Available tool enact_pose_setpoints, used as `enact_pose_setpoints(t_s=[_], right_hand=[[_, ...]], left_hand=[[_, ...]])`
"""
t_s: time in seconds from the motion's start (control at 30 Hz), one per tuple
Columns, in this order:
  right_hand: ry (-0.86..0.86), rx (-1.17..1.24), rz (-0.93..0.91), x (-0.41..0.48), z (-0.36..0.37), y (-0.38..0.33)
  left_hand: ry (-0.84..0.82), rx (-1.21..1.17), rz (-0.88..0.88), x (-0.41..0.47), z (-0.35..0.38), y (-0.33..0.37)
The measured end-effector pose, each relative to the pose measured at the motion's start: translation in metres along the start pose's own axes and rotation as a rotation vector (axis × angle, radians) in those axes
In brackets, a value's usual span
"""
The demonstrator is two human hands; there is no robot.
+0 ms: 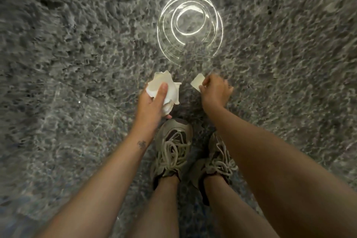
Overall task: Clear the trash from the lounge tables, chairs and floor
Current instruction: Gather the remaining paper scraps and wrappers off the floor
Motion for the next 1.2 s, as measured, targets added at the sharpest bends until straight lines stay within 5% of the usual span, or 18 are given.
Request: enact_pose_setpoints(t_s=[0.33, 0.6, 0.87, 1.2], right_hand=[[0.062, -0.002, 0.007, -0.007, -0.001, 0.003], [-0.039, 0.410, 0.133, -0.012, -0.004, 0.005], [-0.287, 1.178, -0.059, -0.073, -0.155, -0.091], [-0.194, 1.097, -0.177, -0.174, -0.320, -0.188]], left_hand=[[-0.007, -0.003, 0.018, -0.001, 0.000, 0.008], [-0.047, 0.022, -0.010, -0.002, 0.006, 0.008], [-0.022, 0.010, -0.001, -0.039, -0.012, 0.082], [-0.094, -0.210, 0.048, -0.146, -0.040, 0.237]])
Point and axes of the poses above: each hand's wrist, its own x-axis towards the middle knuckle, its own z-axis out of the palm, y = z × x, the point moved 9 cm from there along x, towards the middle knuckle, and after that the axes turned 3 degrees about y, right-handed, at the moved point
